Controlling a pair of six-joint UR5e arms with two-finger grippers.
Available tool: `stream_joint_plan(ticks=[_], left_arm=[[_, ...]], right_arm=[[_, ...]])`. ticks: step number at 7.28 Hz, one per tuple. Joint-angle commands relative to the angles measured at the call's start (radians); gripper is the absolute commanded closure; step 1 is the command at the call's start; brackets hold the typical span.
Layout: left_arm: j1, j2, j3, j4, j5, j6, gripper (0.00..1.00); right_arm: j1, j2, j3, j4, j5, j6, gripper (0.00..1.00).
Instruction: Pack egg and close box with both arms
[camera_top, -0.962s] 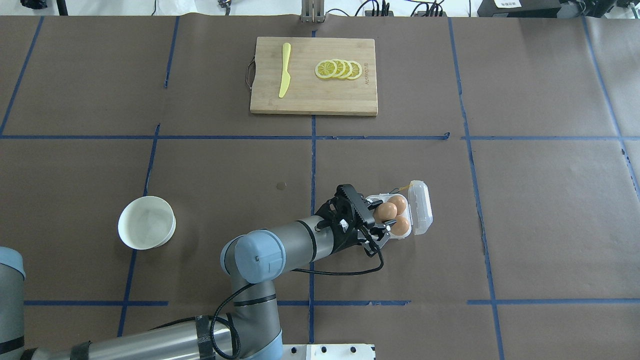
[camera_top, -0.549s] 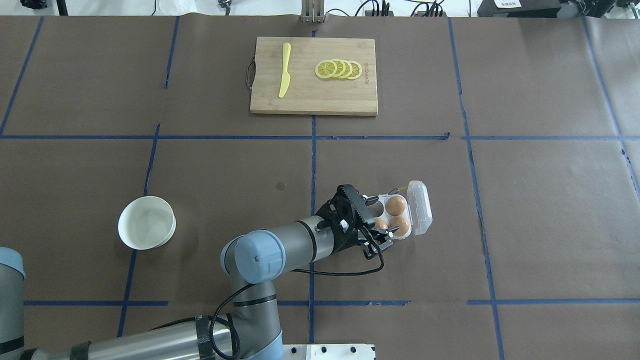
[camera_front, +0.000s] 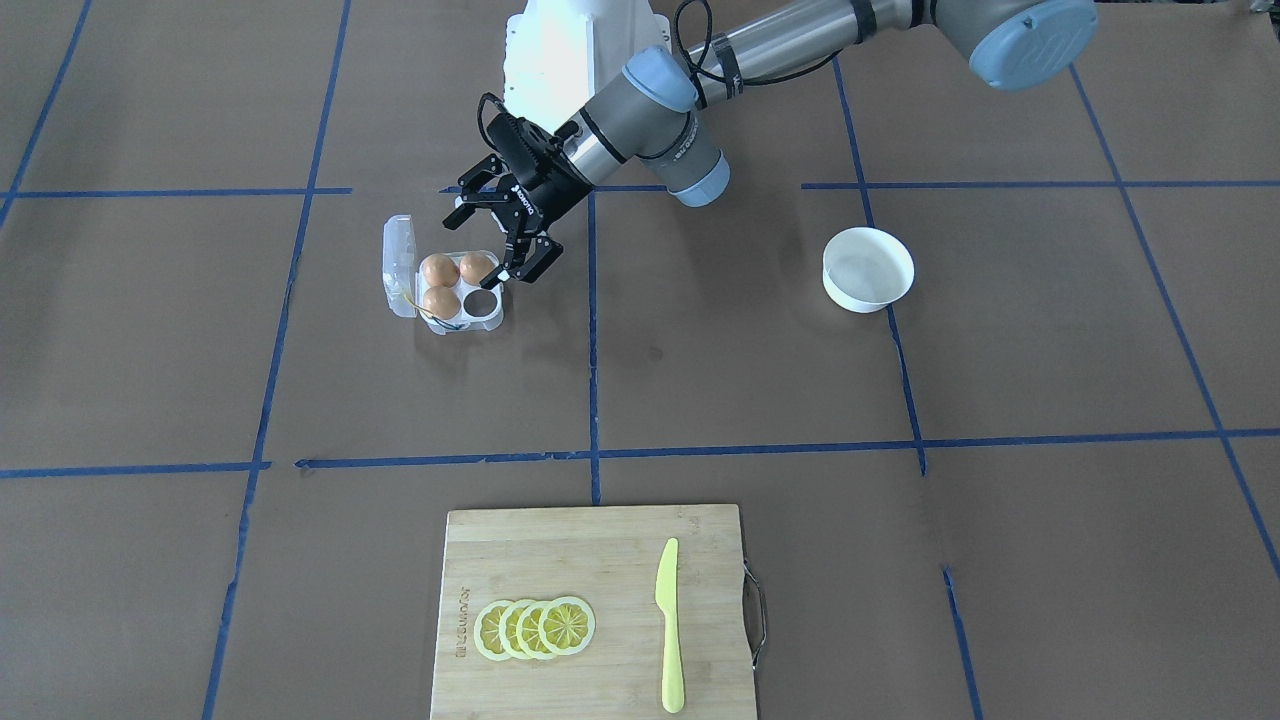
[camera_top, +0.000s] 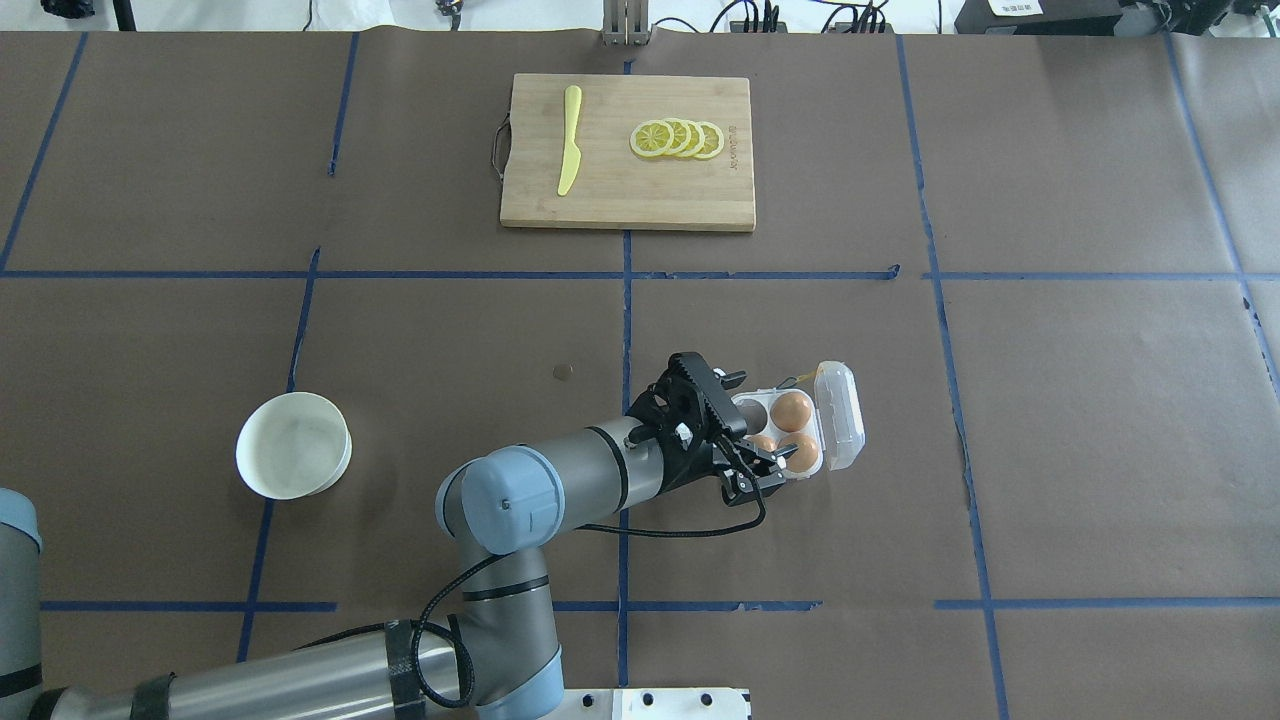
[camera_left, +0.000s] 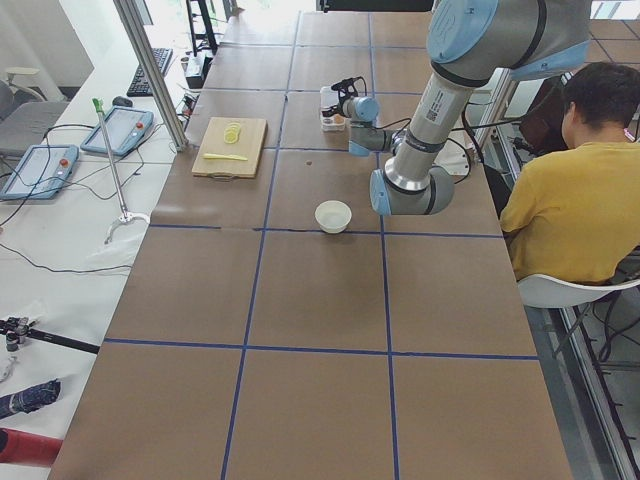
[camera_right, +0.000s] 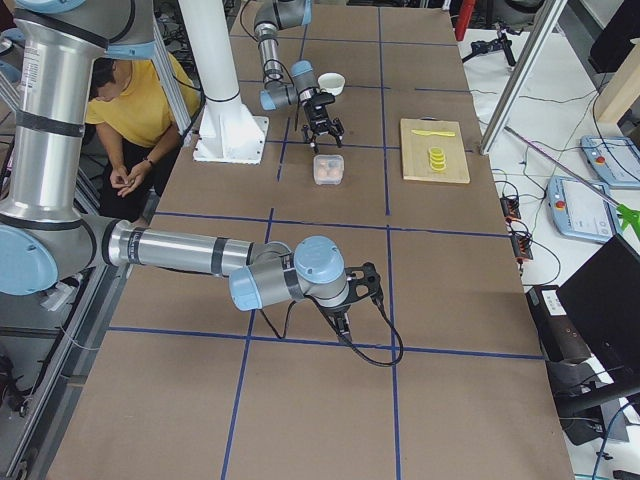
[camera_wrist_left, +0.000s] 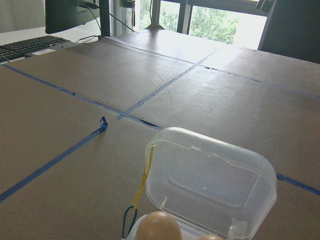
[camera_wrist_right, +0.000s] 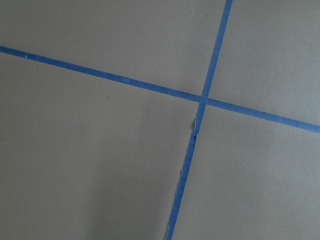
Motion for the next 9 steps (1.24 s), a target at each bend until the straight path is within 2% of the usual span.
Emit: stream_joint_plan(ticks=[1,4,5,6,7,8,9], left_arm=[[-0.090,0.053,-0.134,0.229,-0.117,-0.005,0.01],[-0.283,0.217,-0.430,0.755,-0.276,0.003,0.01],[-0.377,0.260,-0.496,0.880,-0.343,0.024,0.01],[-0.476,0.287,-0.553,0.995,-0.368,0.161,0.01],[-0.606,0.320,-0.563,1.049,-0.400,0.299,0.01],[-0.743,0.402,-0.560,1.062,-0.527,0.325,0.00],[-0.850,0.491,-0.531,1.062,-0.549,0.328,0.00]], right_arm=[[0.000,0.000,-0.005,0.000,0.001,0.000,0.00],[0.000,-0.002,-0.006,0.000,0.001,0.000,0.00],[0.000,-0.002,-0.011,0.000,0.001,0.000,0.00],[0.000,0.000,-0.019,0.000,0.001,-0.002,0.00],[0.000,0.000,-0.019,0.000,0.001,0.000,0.00],[0.001,0.000,-0.019,-0.001,0.001,0.002,0.00],[0.000,0.000,-0.019,-0.002,0.001,0.003,0.00]])
